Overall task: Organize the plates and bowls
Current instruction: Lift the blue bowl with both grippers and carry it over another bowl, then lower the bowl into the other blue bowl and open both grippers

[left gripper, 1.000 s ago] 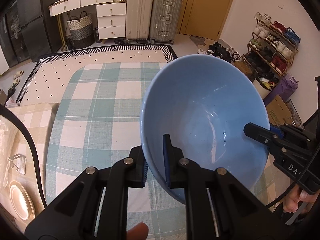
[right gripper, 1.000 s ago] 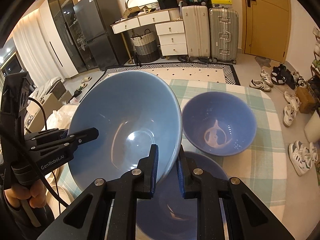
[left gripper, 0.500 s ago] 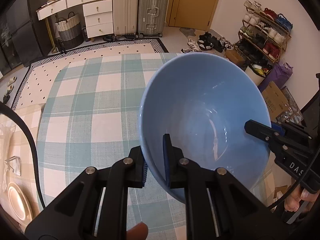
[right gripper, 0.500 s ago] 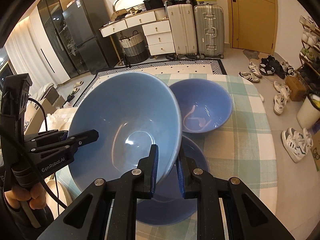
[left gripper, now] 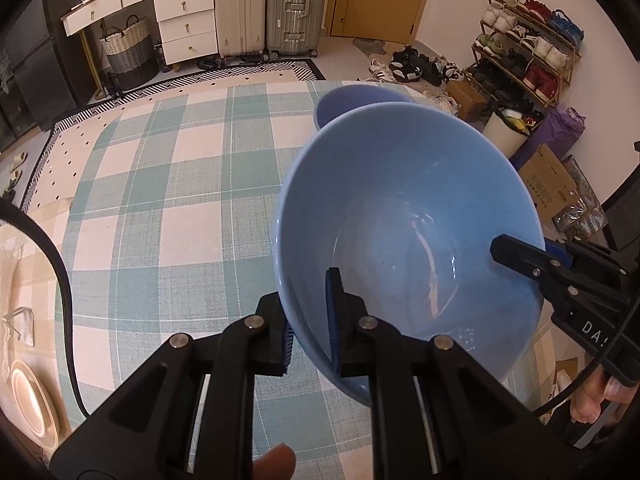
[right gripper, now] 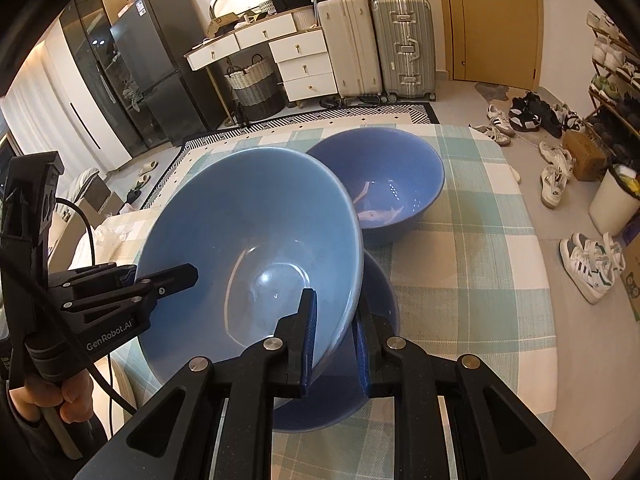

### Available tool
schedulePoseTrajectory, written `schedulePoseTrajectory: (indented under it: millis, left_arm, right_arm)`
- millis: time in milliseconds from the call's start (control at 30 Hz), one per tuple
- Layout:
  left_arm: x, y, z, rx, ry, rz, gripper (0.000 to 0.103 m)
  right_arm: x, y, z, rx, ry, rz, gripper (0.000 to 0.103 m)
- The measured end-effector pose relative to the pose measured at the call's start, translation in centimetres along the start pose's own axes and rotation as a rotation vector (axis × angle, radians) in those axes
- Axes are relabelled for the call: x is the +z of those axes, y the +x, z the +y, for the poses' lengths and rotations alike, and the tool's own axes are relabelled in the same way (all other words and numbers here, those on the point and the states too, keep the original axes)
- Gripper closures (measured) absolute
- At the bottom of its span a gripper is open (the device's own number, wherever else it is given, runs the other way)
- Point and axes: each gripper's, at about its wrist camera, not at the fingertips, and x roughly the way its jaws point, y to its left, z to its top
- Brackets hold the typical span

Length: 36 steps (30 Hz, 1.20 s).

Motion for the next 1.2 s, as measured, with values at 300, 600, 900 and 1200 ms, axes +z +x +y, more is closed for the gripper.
schedulePoseTrajectory:
  millis: [300, 600, 900, 1200]
  left_arm:
    - [-0.5, 1.3, -0.8, 0.001, 0.018, 0.027, 0.093]
    - [-1.3, 2.4, -1.3, 0.02, 0.035, 0.037, 0.093]
    - [-1.7, 2.4, -1.6, 0.04, 0.053, 0.026, 0.093]
    - [-1.8, 1.9, -1.8, 0.059, 0.062, 0.015, 0.061]
  right_arm:
    - [-0.8, 0.6, -1.0, -0.006, 0.023, 0.018, 0.086]
    - [-1.7, 2.0, -1.6, -0.011, 0.032, 0.044, 0.086]
    - [-2.3, 2.7, -1.9, -0.01, 0.032, 0.048, 0.086]
    - [-2.6, 2.1, -2.4, -0.012, 0.054, 0.033, 0.083]
